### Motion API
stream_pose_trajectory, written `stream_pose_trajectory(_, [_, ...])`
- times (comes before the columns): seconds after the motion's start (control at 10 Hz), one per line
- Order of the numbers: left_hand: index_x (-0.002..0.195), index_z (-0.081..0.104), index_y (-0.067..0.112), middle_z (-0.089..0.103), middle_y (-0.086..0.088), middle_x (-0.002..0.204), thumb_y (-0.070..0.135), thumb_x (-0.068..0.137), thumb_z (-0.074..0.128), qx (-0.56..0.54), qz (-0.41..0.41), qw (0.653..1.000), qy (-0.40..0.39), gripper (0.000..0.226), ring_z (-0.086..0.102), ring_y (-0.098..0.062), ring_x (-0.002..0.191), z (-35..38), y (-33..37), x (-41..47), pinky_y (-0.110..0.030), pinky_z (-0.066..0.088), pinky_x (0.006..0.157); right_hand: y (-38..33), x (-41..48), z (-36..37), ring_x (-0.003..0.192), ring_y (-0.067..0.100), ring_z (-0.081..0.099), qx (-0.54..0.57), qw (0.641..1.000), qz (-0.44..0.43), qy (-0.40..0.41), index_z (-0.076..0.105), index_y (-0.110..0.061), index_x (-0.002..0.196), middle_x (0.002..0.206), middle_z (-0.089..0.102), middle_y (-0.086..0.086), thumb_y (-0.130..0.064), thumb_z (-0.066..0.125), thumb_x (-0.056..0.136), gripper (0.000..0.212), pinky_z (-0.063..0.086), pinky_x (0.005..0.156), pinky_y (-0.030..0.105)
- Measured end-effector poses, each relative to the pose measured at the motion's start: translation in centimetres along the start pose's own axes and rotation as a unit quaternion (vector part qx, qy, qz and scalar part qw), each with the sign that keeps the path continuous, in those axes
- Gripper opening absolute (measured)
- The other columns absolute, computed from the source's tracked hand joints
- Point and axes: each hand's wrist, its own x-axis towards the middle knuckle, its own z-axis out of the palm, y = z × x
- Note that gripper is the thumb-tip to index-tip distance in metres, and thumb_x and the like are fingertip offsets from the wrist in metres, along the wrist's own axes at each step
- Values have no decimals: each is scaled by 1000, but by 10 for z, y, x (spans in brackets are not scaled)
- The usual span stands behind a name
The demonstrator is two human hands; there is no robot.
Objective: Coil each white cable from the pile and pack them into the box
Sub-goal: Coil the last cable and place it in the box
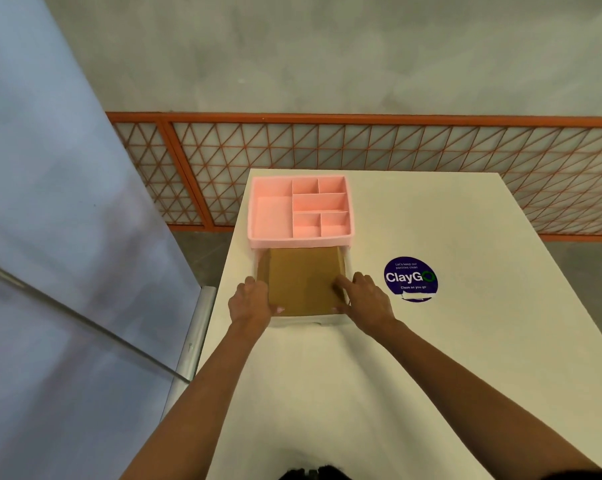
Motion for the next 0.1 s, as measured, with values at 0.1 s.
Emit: stream_pose_trajectory(0.1, [113,55,9,52,-8,123,29,94,57,-40,73,992,100,28,54,-25,104,-4,18,-10,-37,50,84,4,-9,-1,99,26,57,52,996,3,75,45,-13,125,115,54,8,-44,46,96,42,50,73,35])
